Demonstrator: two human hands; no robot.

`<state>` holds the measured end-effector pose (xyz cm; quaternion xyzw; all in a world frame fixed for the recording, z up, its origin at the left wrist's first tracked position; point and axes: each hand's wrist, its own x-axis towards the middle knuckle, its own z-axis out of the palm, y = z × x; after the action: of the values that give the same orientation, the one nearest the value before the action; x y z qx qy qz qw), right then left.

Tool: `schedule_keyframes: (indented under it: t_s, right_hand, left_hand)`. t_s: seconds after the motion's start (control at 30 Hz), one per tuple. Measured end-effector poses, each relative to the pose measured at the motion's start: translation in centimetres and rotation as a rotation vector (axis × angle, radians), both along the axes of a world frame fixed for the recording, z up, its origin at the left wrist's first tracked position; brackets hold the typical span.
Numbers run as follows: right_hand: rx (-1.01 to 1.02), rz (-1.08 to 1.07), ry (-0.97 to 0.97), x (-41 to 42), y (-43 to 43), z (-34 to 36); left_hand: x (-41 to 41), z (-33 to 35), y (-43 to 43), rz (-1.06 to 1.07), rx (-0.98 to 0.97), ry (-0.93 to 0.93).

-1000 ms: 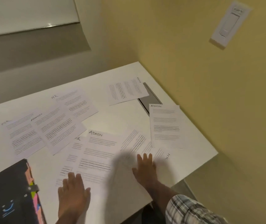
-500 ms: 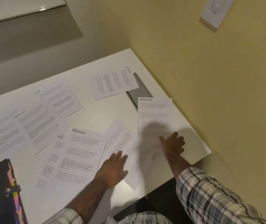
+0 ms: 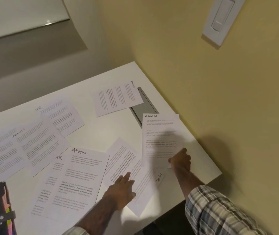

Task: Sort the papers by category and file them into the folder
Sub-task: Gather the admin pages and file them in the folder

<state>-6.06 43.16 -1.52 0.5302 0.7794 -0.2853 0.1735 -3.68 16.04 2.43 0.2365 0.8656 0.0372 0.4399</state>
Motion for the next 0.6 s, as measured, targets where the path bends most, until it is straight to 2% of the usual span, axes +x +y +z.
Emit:
schedule_keyframes:
  t_s: [0.1, 0.2, 0.27, 0.33, 0.4, 0.47, 0.53, 0.6]
  right_hand:
    - [-0.112, -0.109, 0.186, 0.5, 0.9, 0.0]
    - [-0.254, -0.311, 0.348, 1.1, 1.5, 0.4]
    - [-0.400, -0.414, 0.468, 1.3, 1.3, 1.2]
    - [-0.556, -0.456, 0.564, 1.8, 0.7, 3.1]
    - [-0.712, -0.414, 0.615, 2.7, 0.1, 5.6]
    - [-0.808, -0.290, 0.627, 4.0, -0.5, 7.3]
    - [-0.843, -0.168, 0.618, 5.2, -1.1, 8.2]
    - [-0.856, -0.089, 0.594, 6.1, -1.8, 8.4]
  left_hand:
    - [-0.1, 0.2, 0.1, 0.037, 0.002, -0.019]
    - [-0.3, -0.3, -0.2, 0.148, 0.070, -0.008]
    - [-0.5, -0.3, -0.2, 0.362, 0.203, 0.006]
    - [-1.1, 0.8, 0.0, 0.691, 0.410, -0.033]
    - [-2.5, 2.0, 0.1, 1.044, 0.601, -0.184]
    - [-3.9, 3.1, -0.3, 1.256, 0.739, -0.431]
    - [-4.7, 4.5, -0.6, 1.300, 0.849, -0.596]
    - [-5.0, 5.7, -0.6, 1.302, 0.902, -0.613]
